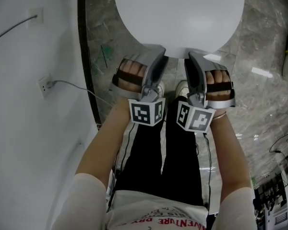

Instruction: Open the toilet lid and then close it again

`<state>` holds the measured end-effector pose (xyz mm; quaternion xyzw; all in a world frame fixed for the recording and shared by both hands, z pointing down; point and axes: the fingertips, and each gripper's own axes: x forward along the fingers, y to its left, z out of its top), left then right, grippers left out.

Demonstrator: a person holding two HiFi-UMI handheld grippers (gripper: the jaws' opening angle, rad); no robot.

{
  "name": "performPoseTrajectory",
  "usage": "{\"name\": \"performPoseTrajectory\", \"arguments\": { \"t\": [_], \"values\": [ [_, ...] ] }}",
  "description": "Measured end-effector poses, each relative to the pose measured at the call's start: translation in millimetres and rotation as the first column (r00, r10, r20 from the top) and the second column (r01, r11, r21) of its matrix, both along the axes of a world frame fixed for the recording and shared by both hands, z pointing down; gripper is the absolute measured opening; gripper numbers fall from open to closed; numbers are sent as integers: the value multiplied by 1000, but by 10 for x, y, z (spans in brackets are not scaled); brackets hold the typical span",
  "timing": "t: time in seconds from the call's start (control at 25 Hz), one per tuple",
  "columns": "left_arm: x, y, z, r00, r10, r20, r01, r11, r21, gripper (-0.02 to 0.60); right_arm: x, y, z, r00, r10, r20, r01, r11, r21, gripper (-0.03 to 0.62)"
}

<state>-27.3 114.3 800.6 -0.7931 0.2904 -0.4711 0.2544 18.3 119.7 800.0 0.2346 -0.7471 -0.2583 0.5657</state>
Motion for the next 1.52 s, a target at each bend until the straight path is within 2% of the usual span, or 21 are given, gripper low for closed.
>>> {"name": "performPoseTrajectory", "arguments": {
  "t": [0.12, 0.24, 0.36, 0.52, 0.76, 0.92, 1.04, 1.24, 1.52],
  "values": [
    [-10, -11, -12, 1000, -19, -1, 19, 1000, 2, 170, 1, -17, -87, 1000, 0, 17, 0, 1000, 7, 110],
    [-23, -48, -113, 998, -54, -41, 54, 999, -10, 169, -4, -27, -205, 1000, 2, 26, -2, 1000, 18, 110],
    [-38, -69, -288, 995, -73, -68, 71, 997, -28, 138, -16, -22, -355, 1000, 2, 24, -2, 1000, 16, 109],
    [-38, -110, -617, 998, -33, -44, 34, 999, 21, 135, -25, -52, -672, 999, -29, 22, 28, 999, 31, 109],
    [19, -244, -1272, 998, -17, -61, 22, 997, 74, 120, 23, -181, -1295, 997, -34, 70, 32, 999, 38, 109],
    [21, -349, -1620, 998, -8, -59, 12, 998, 62, 120, 17, -267, -1618, 995, -58, 82, 56, 998, 21, 96],
    [30, -493, -1877, 997, -15, -80, 20, 998, 61, 109, 14, -384, -1844, 996, -49, 77, 47, 998, 31, 43],
    [98, -640, -2224, 997, -3, -78, 6, 999, 34, 71, 64, -559, -2212, 997, -7, 77, 7, 1000, 5, 40],
    [99, -952, -2699, 994, 28, -102, -21, 998, 63, 60, 60, -913, -2656, 999, 32, 22, -34, 997, 69, 40]
  ]
}}
